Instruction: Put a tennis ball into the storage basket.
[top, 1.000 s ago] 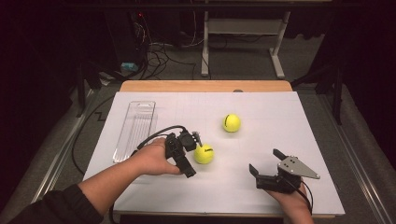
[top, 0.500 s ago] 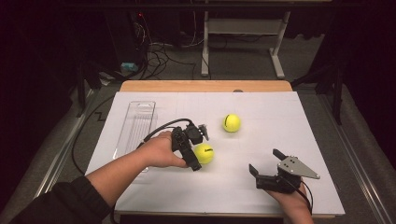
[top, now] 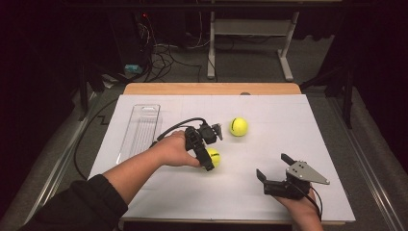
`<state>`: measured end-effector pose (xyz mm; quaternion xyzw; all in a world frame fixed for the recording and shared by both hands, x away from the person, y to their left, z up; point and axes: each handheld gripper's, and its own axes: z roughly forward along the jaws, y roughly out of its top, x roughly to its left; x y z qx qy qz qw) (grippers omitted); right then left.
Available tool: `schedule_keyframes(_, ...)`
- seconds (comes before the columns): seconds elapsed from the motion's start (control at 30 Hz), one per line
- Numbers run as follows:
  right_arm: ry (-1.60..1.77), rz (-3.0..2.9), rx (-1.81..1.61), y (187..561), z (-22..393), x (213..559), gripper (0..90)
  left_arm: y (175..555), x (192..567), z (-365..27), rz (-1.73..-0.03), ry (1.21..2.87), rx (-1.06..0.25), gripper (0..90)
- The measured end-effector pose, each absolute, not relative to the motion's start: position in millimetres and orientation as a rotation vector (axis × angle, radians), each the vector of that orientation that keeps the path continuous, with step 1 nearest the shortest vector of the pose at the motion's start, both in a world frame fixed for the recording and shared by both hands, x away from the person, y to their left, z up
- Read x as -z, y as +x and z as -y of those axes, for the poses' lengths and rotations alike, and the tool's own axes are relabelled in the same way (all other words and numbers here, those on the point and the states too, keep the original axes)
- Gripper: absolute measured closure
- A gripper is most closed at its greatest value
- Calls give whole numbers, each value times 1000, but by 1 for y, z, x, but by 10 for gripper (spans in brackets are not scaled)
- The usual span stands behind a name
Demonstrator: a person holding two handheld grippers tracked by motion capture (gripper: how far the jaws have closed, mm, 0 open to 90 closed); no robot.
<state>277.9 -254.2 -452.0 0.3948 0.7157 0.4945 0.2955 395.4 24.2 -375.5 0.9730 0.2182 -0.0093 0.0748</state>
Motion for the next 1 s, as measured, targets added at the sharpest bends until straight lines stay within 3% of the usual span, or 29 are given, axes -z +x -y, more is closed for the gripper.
schedule_keyframes(0.6, 1050, -1906, -1320, 278, 254, 452, 0, 403, 399, -10, -624, 2955, 19, 19)
schedule_keyframes(1.0, 1046, -1908, -1321, 278, 254, 452, 0, 406, 409, -4, -618, 2967, -2, 175)
